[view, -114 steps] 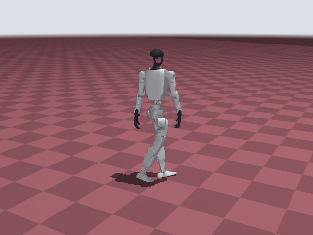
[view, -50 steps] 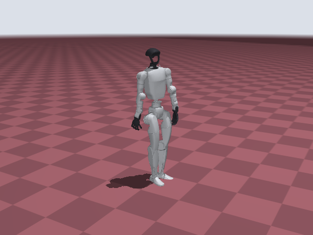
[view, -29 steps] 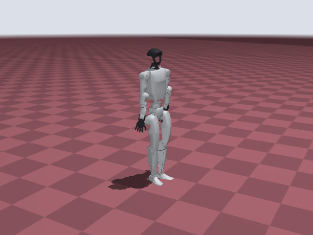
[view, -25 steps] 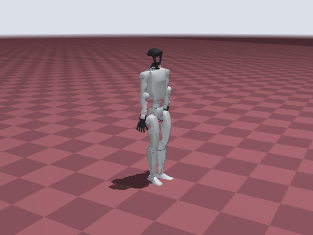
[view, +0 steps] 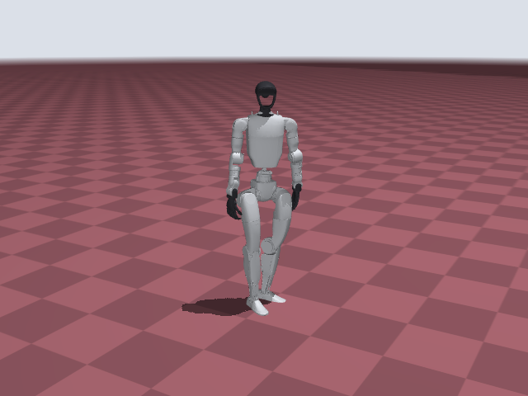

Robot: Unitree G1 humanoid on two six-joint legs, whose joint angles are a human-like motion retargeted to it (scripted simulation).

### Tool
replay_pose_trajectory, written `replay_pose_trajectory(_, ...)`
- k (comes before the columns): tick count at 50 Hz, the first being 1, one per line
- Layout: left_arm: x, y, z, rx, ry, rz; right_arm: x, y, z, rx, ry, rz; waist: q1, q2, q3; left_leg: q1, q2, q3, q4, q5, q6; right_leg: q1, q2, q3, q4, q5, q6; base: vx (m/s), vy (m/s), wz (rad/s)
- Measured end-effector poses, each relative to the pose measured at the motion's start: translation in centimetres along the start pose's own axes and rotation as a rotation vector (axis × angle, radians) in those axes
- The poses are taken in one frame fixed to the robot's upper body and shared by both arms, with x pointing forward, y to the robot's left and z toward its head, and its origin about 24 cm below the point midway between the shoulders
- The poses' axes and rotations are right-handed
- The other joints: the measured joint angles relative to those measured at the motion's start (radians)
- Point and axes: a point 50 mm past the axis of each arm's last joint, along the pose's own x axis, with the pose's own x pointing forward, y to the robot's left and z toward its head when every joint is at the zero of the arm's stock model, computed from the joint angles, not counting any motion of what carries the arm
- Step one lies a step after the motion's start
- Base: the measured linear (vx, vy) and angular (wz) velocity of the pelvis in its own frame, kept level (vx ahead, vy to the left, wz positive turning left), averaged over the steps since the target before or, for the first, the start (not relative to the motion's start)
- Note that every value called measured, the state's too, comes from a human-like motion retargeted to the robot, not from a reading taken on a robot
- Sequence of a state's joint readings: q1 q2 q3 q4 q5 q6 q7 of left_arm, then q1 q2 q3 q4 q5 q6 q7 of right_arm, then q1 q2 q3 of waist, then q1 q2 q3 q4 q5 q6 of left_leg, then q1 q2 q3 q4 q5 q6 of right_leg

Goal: In place motions

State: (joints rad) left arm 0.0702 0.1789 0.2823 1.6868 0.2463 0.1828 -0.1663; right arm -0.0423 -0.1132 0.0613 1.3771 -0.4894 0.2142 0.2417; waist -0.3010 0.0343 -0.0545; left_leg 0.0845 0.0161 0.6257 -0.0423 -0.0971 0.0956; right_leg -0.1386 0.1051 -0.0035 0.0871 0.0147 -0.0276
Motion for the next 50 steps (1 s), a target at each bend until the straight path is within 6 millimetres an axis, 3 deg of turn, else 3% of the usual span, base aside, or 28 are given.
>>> replay_pose_trajectory(8,-0.4,0.9,1.3,-0.026,-0.043,0.010,-0.1,-0.7,-2.1,0.148,0.078,-0.039,-0.121,0.037,0.017,0.027,0.024,0.139,-0.002,-0.041,-0.023,-0.037,0.061,0.147,-0.009,0.063,0.036,-0.21,-0.06,-1.45)
replay_pose_trajectory(16,-1.6,2.2,5.3,-0.003,-0.187,0.047,-0.2,-0.7,-5.0,0.303,0.196,-0.065,-0.251,0.078,0.050,0.048,0.035,0.312,-0.027,-0.063,-0.050,-0.070,0.141,0.307,-0.018,0.098,0.052,-0.22,0.04,-1.09)
replay_pose_trajectory(20,-2.1,1.5,7.2,0.018,-0.266,0.052,-0.3,0.3,-6.8,0.335,0.268,-0.050,-0.300,0.093,0.065,0.048,0.037,0.350,-0.029,-0.070,-0.056,-0.079,0.160,0.343,-0.021,0.106,0.060,-0.12,0.07,-0.48)
replay_pose_trajectory(25,-2.1,-0.9,8.5,0.056,-0.294,-0.034,-0.3,1.8,-8.4,0.352,0.331,0.006,-0.319,0.110,0.078,0.040,0.037,0.372,-0.029,-0.076,-0.057,-0.088,0.164,0.348,-0.024,0.109,0.068,-0.06,0.04,-0.22)
replay_pose_trajectory(30,-1.8,-2.6,8.2,0.107,-0.284,-0.100,0.0,3.2,-8.2,0.361,0.307,0.061,-0.318,0.116,0.083,0.031,0.035,0.359,-0.029,-0.074,-0.053,-0.090,0.161,0.344,-0.024,0.106,0.062,0.00,0.00,0.09)
replay_pose_trajectory(35,-1.3,-3.0,7.0,0.156,-0.241,-0.103,0.3,3.4,-6.8,0.331,0.247,0.081,-0.300,0.116,0.084,0.027,0.035,0.319,-0.027,-0.067,-0.043,-0.079,0.151,0.309,-0.021,0.092,0.038,0.05,0.00,0.40)
replay_pose_trajectory(43,-0.6,-2.4,4.7,0.153,-0.153,-0.081,0.2,1.3,-4.7,0.198,0.170,0.024,-0.238,0.096,0.067,0.010,0.028,0.164,-0.001,-0.048,-0.012,-0.032,0.087,0.158,-0.018,0.042,0.007,0.14,0.00,0.97)
replay_pose_trajectory(50,-0.5,-1.5,4.0,0.113,-0.134,-0.052,0.0,-0.2,-4.0,0.137,0.139,-0.022,-0.157,0.072,0.039,-0.020,0.007,-0.027,0.023,-0.019,0.020,0.025,0.017,-0.013,-0.021,-0.014,-0.010,0.21,0.01,1.44)
